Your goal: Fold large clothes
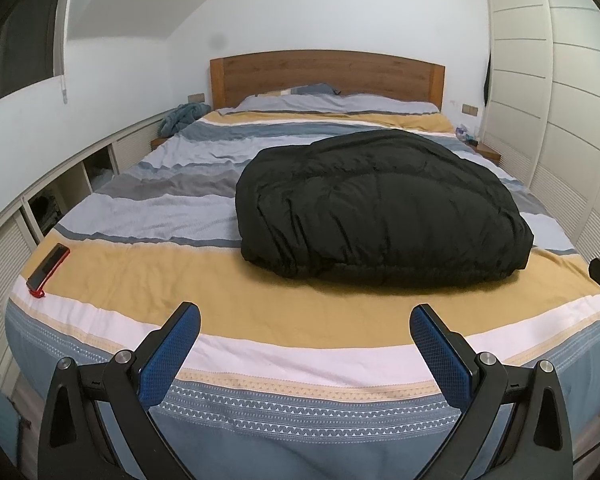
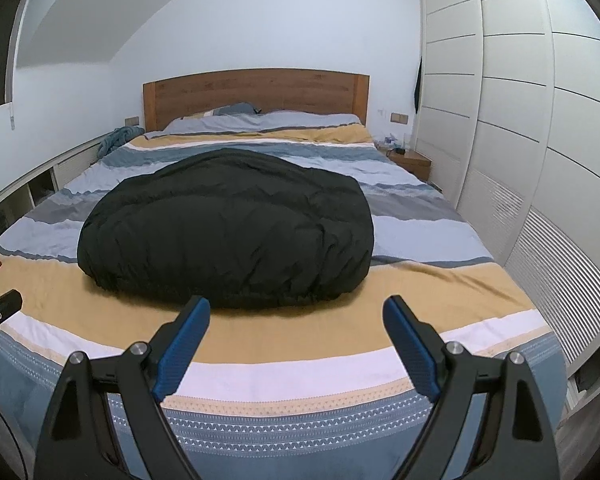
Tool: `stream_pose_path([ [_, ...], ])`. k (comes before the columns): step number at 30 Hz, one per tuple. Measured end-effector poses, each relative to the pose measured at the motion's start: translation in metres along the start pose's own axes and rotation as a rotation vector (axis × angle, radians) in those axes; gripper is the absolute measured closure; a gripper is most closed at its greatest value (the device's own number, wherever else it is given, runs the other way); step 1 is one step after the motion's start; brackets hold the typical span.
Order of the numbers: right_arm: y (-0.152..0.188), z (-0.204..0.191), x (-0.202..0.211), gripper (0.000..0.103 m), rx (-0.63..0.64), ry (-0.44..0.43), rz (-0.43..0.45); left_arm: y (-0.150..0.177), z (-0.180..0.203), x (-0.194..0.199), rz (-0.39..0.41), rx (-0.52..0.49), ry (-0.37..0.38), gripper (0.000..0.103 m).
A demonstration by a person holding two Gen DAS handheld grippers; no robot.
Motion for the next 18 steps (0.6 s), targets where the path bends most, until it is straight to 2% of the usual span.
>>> stream_pose_path([
  [18, 0.016, 0.007, -0.016, 0.015, -0.018, 0.009, -0.039, 0.006, 0.001, -0.008, -0.01, -0.006, 0.003, 0.0],
])
Point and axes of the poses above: each gripper's, at about its wrist camera, not at the fingertips, and x roughly against the way its jaws point, z to its right, y to its underside, the point moved 10 cm from there along -x, roughly the way its jaws point, and after that the axes turned 8 degrees about z, right-handed, at the moved point
